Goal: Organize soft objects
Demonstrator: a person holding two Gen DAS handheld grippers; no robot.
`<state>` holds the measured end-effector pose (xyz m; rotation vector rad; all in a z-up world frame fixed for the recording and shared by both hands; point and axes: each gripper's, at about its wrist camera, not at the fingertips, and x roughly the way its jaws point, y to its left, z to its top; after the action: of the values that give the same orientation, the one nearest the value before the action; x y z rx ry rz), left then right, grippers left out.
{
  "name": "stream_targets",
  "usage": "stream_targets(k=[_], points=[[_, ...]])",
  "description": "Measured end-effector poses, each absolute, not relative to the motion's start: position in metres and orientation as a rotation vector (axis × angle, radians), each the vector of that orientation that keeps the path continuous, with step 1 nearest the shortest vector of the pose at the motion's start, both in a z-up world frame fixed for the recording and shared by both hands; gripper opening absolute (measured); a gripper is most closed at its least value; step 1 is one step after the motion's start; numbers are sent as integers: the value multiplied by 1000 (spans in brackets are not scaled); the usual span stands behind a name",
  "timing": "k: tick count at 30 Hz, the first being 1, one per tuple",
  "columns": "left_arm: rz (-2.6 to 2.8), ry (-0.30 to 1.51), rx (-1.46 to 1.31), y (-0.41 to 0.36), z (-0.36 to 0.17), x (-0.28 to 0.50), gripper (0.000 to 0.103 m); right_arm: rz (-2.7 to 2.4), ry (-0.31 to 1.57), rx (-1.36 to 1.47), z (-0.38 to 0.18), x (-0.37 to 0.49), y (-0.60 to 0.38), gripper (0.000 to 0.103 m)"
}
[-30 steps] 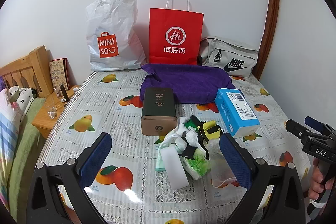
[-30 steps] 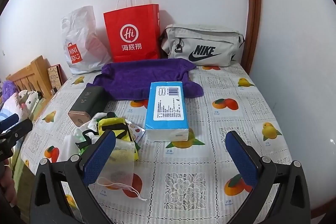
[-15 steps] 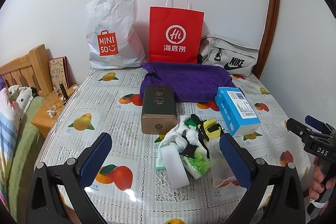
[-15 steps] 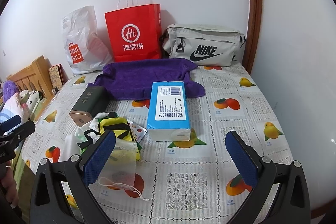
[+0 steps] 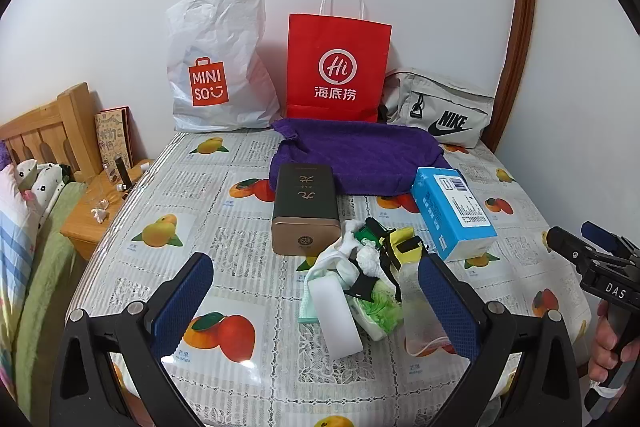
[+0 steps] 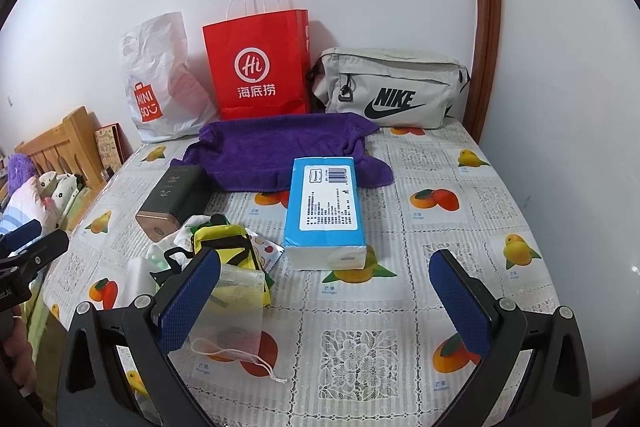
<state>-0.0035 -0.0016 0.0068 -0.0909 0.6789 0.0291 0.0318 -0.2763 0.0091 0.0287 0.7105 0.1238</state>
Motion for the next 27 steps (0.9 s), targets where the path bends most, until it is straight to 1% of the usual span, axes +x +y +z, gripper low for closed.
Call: stream_targets(k=[27], points=[[29, 674, -92, -1, 7, -5, 103, 130, 703, 34, 12, 32, -277, 103]])
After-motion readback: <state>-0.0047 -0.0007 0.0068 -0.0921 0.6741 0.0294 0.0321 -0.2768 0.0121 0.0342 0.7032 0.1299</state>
